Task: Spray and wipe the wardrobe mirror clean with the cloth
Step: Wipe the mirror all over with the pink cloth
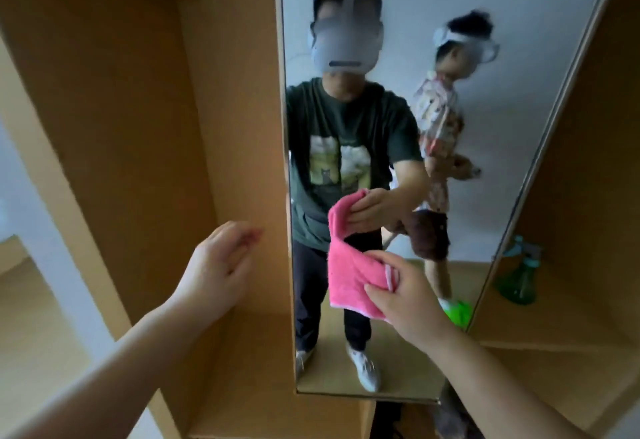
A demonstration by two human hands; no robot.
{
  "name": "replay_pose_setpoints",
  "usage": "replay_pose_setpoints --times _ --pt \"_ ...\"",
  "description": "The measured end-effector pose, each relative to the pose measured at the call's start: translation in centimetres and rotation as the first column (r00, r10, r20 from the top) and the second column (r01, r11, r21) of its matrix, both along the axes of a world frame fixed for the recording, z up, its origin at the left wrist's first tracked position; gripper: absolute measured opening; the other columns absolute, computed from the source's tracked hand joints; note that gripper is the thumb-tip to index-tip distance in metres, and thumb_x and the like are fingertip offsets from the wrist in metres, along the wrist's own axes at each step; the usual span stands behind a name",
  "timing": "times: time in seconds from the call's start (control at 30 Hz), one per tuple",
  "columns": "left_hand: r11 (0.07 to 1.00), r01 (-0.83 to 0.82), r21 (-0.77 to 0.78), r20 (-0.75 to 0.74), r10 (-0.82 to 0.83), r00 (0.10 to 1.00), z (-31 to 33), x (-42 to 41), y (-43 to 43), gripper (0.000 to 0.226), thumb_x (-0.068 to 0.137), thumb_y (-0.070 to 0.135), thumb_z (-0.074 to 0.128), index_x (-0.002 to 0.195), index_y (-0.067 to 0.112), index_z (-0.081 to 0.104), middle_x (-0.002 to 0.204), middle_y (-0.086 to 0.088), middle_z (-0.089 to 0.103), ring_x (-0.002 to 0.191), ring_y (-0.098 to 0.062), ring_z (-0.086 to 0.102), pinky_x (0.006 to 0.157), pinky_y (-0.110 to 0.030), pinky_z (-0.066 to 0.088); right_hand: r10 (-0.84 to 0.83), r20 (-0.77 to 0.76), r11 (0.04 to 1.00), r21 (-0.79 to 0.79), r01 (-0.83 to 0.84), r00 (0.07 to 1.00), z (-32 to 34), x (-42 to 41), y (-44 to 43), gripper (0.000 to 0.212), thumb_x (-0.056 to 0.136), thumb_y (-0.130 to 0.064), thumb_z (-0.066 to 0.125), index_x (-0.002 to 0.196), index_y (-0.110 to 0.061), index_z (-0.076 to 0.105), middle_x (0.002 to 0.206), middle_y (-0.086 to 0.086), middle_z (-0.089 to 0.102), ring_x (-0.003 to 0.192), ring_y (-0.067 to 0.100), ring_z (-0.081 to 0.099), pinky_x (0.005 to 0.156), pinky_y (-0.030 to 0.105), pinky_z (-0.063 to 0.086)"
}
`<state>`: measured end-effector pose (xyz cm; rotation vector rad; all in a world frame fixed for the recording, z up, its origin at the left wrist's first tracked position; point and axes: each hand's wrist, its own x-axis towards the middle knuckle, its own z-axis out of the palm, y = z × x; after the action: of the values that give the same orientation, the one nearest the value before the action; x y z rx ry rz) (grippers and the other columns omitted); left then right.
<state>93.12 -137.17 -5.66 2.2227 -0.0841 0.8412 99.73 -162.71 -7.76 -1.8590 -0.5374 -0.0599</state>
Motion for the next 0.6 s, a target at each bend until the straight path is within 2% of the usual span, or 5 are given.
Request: replay_pose_setpoints --times 0.1,0.23,0.37,0.47,0.6 --pt "0.985 0.089 -0.144 0.021 -0.087 0.996 5.4 -0.7 -0.8 0.028 0.088 0.008 0.065 0.114 0.018 0.062 0.108 0.009 0.066 0.102 -0.003 0.062 0.092 -0.026 0.051 0.08 0.162 0.997 0.004 -0.082 0.984 6.4 -0.9 2.3 0.054 0.079 0.013 0.06 0.095 -0.039 0.06 0.098 -0.019 0.065 0.093 -0.011 0.059 0.077 0.002 0.042" --pt "0.917 0.254 -0.309 -0.019 -0.273 0.962 11.8 -0.8 -1.6 0.065 0.071 0.03 0.076 0.129 0.02 0.05 0.117 0.002 0.064 0.107 -0.009 0.064 0.092 -0.029 0.053 0.178 0.295 0.976 0.067 -0.207 0.939 13.1 -1.8 4.8 0.038 0.084 0.007 0.063 0.1 -0.027 0.067 0.09 -0.006 0.069 0.087 0.003 0.066 0.07 0.016 0.053" --pt "0.941 0.18 -0.287 0.014 -0.184 0.983 16.8 -0.9 -2.4 0.03 0.077 0.025 0.076 0.102 0.017 0.061 0.099 -0.003 0.068 0.09 -0.019 0.068 0.076 -0.038 0.06 0.169 0.399 0.967 0.11 -0.23 0.901 17.7 -1.9 6.1 0.023 0.084 -0.006 0.07 0.099 -0.023 0.069 0.088 -0.003 0.071 0.085 0.016 0.069 0.067 0.032 0.06" --pt "0.942 0.126 -0.311 0.129 -0.09 0.988 20.3 -0.7 -2.8 0.021 0.083 0.028 0.072 0.094 0.015 0.061 0.092 -0.006 0.069 0.083 -0.021 0.069 0.067 -0.036 0.061 0.078 0.472 0.976 0.145 -0.164 0.878 20.6 -1.6 5.6 0.02 0.084 -0.01 0.072 0.098 -0.023 0.068 0.084 -0.007 0.072 0.079 0.008 0.069 0.065 0.02 0.057" --pt "0.926 0.061 -0.372 0.291 0.054 0.955 26.1 -0.4 -2.7 0.004 0.09 0.02 0.062 0.092 0.018 0.06 0.091 -0.008 0.067 0.083 -0.024 0.067 0.07 -0.041 0.06 -0.024 0.533 0.981 0.176 -0.082 0.846 24.2 -0.2 3.9 0.025 0.086 -0.016 0.071 0.11 -0.017 0.067 0.096 -0.007 0.072 0.092 0.006 0.069 0.087 0.032 0.056"
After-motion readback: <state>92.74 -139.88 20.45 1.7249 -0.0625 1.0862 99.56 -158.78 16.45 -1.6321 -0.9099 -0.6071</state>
